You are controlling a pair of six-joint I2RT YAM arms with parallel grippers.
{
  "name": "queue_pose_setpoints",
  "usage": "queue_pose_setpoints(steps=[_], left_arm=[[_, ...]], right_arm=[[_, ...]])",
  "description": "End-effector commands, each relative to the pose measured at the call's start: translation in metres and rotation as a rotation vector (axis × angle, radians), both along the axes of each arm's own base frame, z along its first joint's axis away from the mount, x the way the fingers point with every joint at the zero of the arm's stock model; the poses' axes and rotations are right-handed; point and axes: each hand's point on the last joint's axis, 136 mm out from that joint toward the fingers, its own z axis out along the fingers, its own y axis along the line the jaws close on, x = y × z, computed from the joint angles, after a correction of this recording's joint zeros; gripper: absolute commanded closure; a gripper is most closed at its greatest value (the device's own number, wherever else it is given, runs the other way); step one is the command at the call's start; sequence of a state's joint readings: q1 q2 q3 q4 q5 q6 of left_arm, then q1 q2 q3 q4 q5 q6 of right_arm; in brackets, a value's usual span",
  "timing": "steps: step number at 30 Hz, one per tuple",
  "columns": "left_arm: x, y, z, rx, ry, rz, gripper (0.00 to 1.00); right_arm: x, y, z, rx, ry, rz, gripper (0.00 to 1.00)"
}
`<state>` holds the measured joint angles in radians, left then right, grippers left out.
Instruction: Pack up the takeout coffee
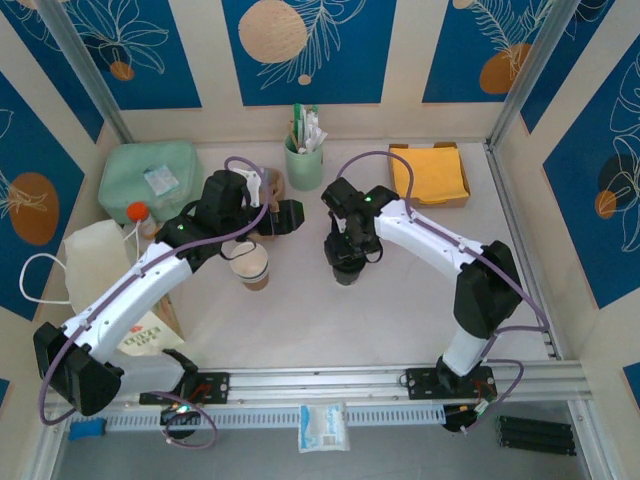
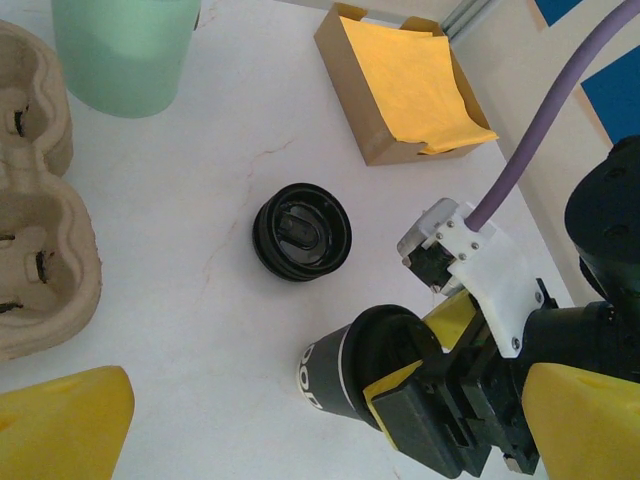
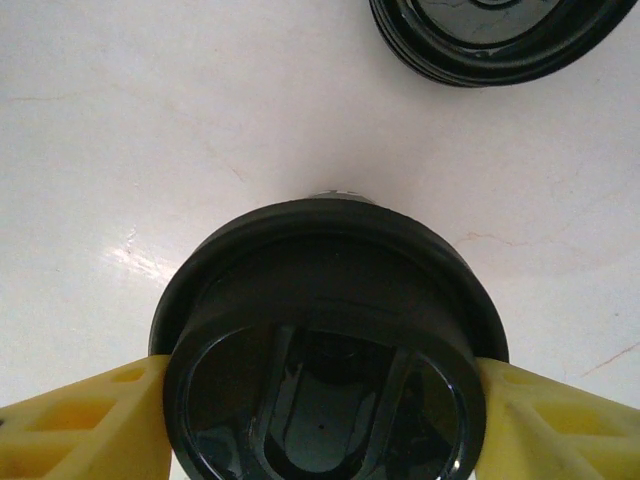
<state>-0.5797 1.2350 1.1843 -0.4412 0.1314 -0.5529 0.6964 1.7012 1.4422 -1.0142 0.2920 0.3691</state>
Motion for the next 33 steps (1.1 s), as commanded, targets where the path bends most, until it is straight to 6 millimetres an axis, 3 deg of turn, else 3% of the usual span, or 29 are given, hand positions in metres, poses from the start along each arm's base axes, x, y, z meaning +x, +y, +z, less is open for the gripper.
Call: queue_pose_setpoints(steps=[1, 6, 12, 20, 25, 33], left_arm=[[0.001, -0.003, 0.010, -0.040, -0.011, -0.009, 0.01], [0.001, -0.006, 0.012, -0.050, -0.009, -0.024, 0.01], [-0.002, -0.022, 0.011, -0.057, 0.005, -0.075, 0.01], [-0.009, -0.072, 0.000, -0.049, 0.033, -0.190, 0.01], [-0.014, -0.098, -0.011, -0.044, 0.056, -0.242, 0.01], [-0.016, -0.110, -0.019, -0.038, 0.065, -0.261, 0.01]], right_arm=[[-0.003, -0.019, 0.012, -0.024, -0.025, -0.022, 0.35], [0.006, -0.048, 0.022, -0.020, -0.050, -0.080, 0.36], [0.027, -0.098, 0.033, -0.003, -0.075, -0.204, 0.36], [0.062, -0.161, 0.035, 0.006, -0.090, -0.428, 0.36], [0.079, -0.186, 0.033, 0.015, -0.095, -0.519, 0.36], [0.090, -0.208, 0.009, 0.013, -0.045, -0.591, 0.36]])
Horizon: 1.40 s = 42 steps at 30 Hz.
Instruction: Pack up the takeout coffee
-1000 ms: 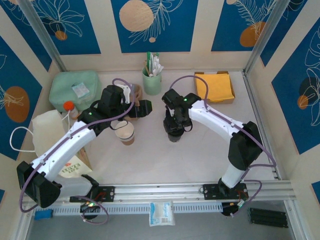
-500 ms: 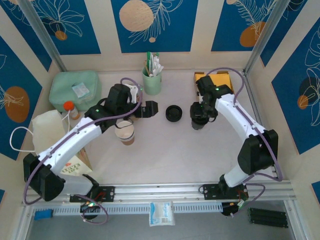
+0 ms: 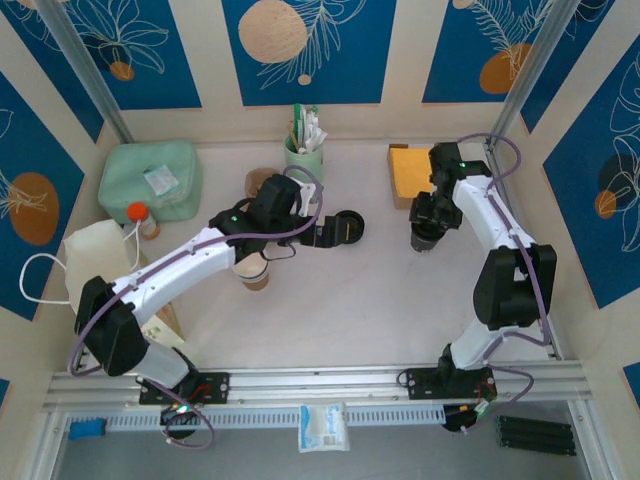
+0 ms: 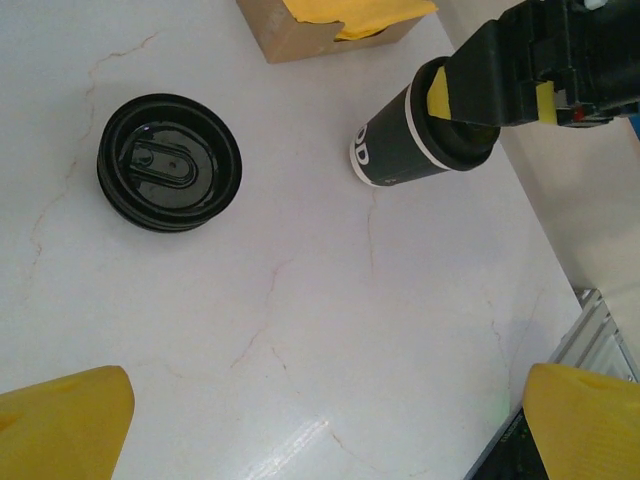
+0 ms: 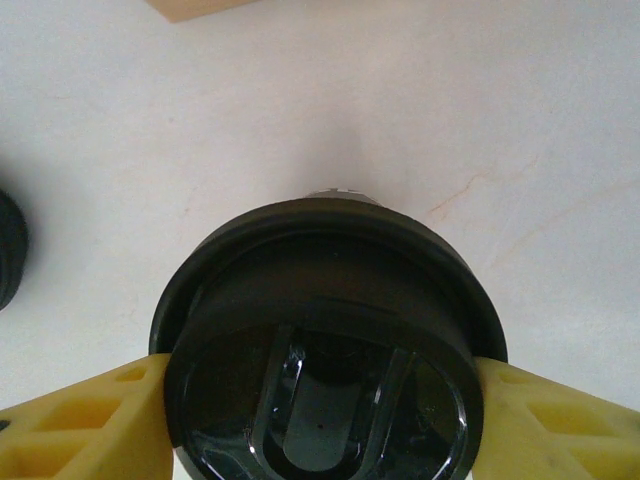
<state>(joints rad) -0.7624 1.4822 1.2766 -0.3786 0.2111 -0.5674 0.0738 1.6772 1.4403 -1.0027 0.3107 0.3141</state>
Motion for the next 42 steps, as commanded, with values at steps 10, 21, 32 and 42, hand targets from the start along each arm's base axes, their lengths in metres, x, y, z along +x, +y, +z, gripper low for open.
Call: queue_pose_setpoints(steps=[10, 21, 32, 42], left_arm=[[0.002, -0.017, 0.022, -0.054, -0.040, -0.026, 0.01], [0.002, -0.019, 0.025, -0.046, -0.045, -0.033, 0.01], [0.004, -0.013, 0.033, -0.018, -0.073, -0.025, 0.01], [0.009, 0.002, 0.049, 0.017, -0.125, 0.004, 0.01]], right_arm=[[0.011, -0.003, -0.018, 0.036, 0.024, -0.038, 0.32], [0.013, -0.004, -0.001, 0.039, -0.013, -0.046, 0.17], [0.018, -0.005, 0.020, 0.048, -0.062, -0.061, 0.04], [0.018, -0.005, 0.043, 0.075, -0.124, -0.073, 0.02]])
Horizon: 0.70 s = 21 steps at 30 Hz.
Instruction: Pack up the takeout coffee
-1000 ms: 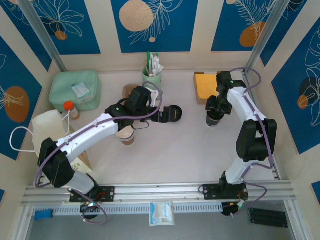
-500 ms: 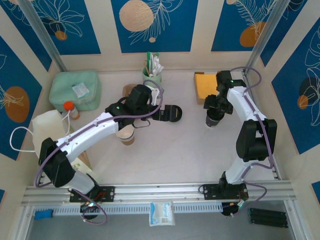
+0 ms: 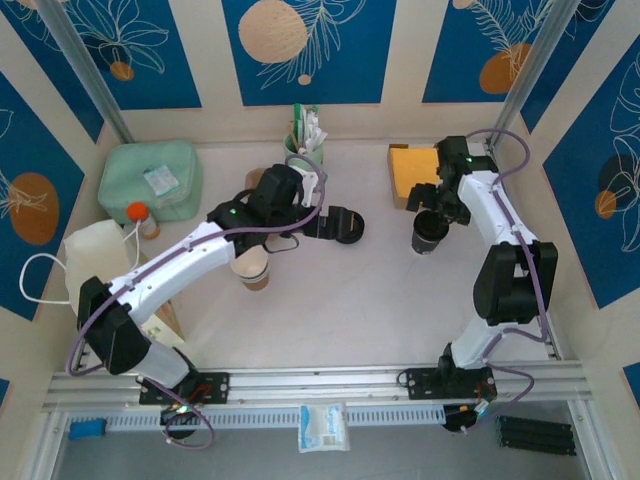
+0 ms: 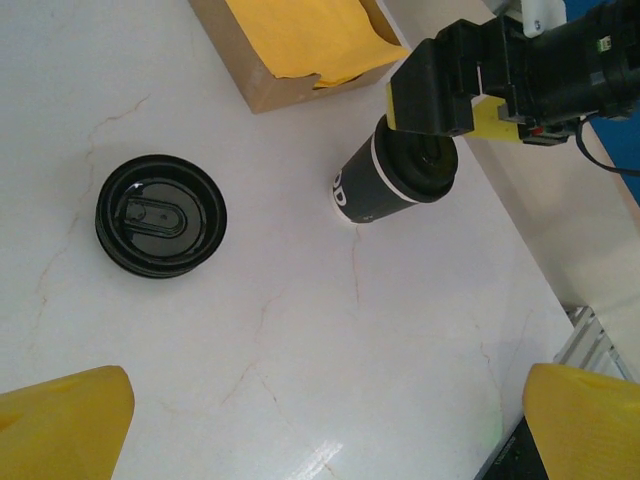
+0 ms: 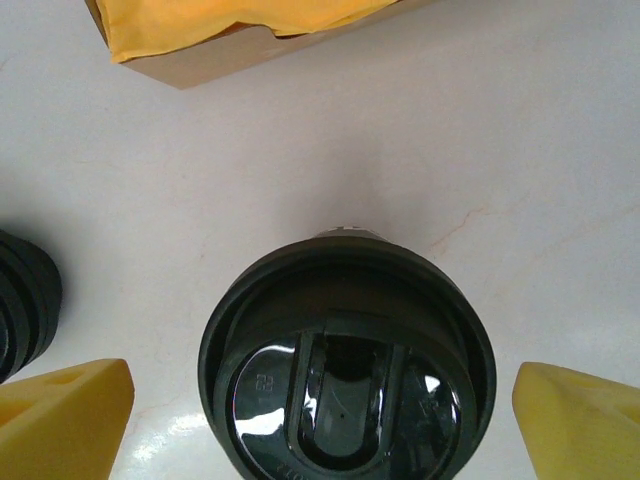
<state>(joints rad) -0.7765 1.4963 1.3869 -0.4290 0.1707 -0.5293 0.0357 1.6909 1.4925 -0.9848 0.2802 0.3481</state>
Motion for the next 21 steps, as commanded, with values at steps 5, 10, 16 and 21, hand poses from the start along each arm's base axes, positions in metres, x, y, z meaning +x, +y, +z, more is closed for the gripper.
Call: queue_pose_setpoints(steps=[5, 10, 16, 21], left_arm=[[0.006, 0.024, 0.028, 0.035, -0.081, 0.042, 0.01], [0.009, 0.048, 0.040, 0.064, -0.117, 0.089, 0.00], [0.013, 0.084, 0.047, 0.093, -0.135, 0.163, 0.00], [0.015, 0.114, 0.034, 0.105, -0.098, 0.224, 0.01]], right_arm=[[0.000, 0.005, 0.053, 0.048, -0.130, -0.010, 0.03], [-0.004, 0.018, 0.078, 0.099, -0.190, 0.023, 0.06], [-0.009, 0.055, 0.102, 0.180, -0.246, 0.126, 0.10], [-0.017, 0.103, 0.109, 0.253, -0.241, 0.240, 0.13]])
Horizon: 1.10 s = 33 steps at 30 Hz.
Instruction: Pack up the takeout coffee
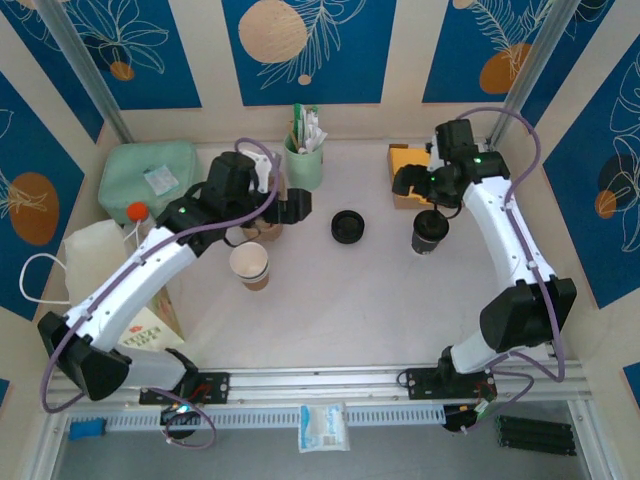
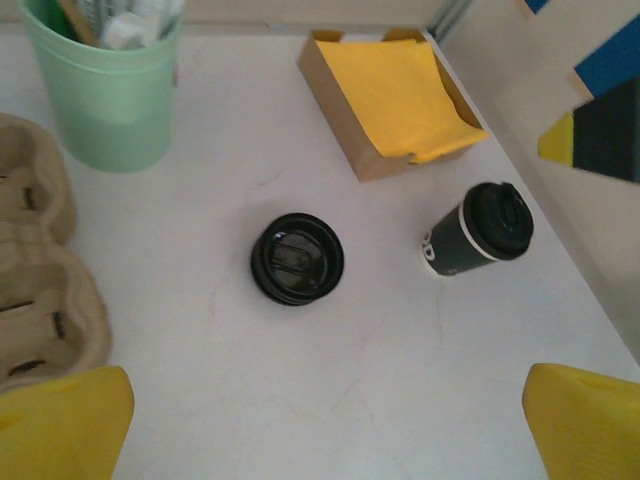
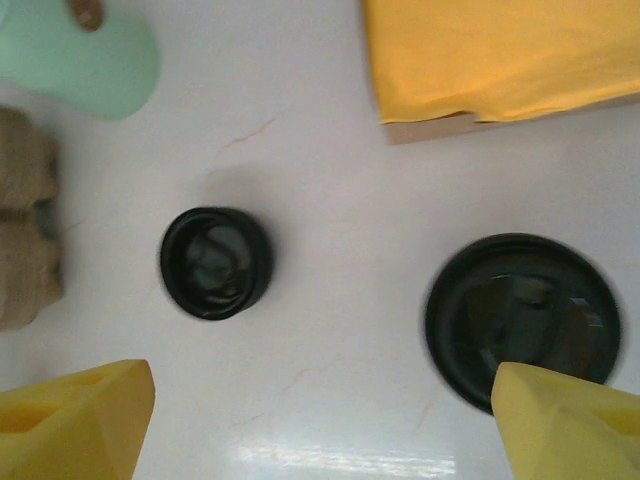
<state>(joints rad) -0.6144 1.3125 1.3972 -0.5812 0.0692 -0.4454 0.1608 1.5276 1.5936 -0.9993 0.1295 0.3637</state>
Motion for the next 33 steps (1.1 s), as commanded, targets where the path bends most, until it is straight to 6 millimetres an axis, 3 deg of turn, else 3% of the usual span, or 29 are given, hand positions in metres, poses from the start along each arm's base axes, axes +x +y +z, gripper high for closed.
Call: queue_pose_setpoints(steps=[1, 11, 16, 26, 30, 33], left_arm=[[-0.005, 0.025, -0.018, 0.045, 0.039, 0.042, 0.01], [-0.030, 0.064, -0.078, 0.056, 0.162, 0.144, 0.01], [-0.049, 0.078, -0.094, 0.062, 0.198, 0.171, 0.01], [-0.056, 0.085, -0.085, 0.070, 0.176, 0.183, 0.00], [-0.055, 0.086, -0.091, 0.078, 0.194, 0.194, 0.00], [-0.056, 0.092, -0.098, 0.083, 0.199, 0.219, 0.00]], right_arm=[[-0.012, 0.044, 0.015, 0.087, -0.001, 0.109, 0.14], [-0.053, 0.184, -0.011, 0.119, 0.102, 0.441, 0.15], [-0.080, 0.234, -0.036, 0.107, 0.171, 0.564, 0.16], [-0.130, 0.240, -0.104, 0.157, 0.321, 0.600, 0.21], [-0.143, 0.236, -0.115, 0.186, 0.355, 0.589, 0.22], [-0.147, 0.242, -0.108, 0.210, 0.348, 0.596, 0.22]])
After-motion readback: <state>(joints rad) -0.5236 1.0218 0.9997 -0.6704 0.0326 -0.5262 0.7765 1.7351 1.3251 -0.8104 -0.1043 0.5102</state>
